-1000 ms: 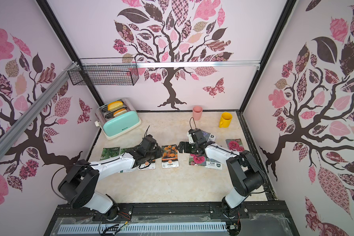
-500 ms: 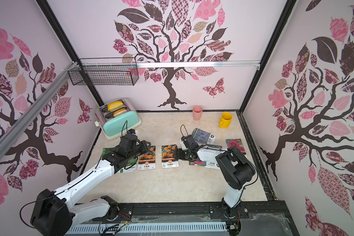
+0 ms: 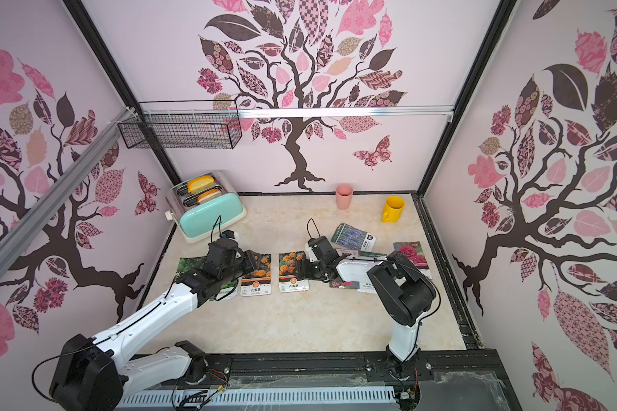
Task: Arrange the seed packets in a row
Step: Place the seed packet at the center of the board.
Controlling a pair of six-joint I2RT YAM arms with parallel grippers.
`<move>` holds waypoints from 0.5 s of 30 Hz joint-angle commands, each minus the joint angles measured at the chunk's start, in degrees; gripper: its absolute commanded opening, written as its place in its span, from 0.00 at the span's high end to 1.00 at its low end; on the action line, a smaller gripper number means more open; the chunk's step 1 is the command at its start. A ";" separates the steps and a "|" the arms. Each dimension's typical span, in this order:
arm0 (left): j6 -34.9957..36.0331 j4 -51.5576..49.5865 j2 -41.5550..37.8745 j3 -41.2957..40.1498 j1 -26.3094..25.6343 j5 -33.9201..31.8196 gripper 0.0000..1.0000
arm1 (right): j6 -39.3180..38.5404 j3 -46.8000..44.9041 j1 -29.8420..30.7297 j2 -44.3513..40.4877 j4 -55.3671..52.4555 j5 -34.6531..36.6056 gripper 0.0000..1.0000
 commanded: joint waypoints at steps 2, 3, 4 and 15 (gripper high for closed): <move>-0.33 1.74 0.05 -1.30 0.30 0.45 0.59 | 0.81 -0.60 0.56 1.90 -3.41 0.56 0.33; -0.47 1.89 0.33 -1.29 0.31 0.61 0.59 | 0.82 -0.57 0.52 2.02 -3.37 0.47 0.33; -0.43 2.03 0.47 -1.29 0.25 0.67 0.59 | 0.98 -0.61 0.60 2.03 -3.29 0.39 0.33; -0.65 2.94 1.54 -1.81 0.32 1.13 0.59 | 1.62 0.95 2.25 3.39 -3.19 0.30 0.34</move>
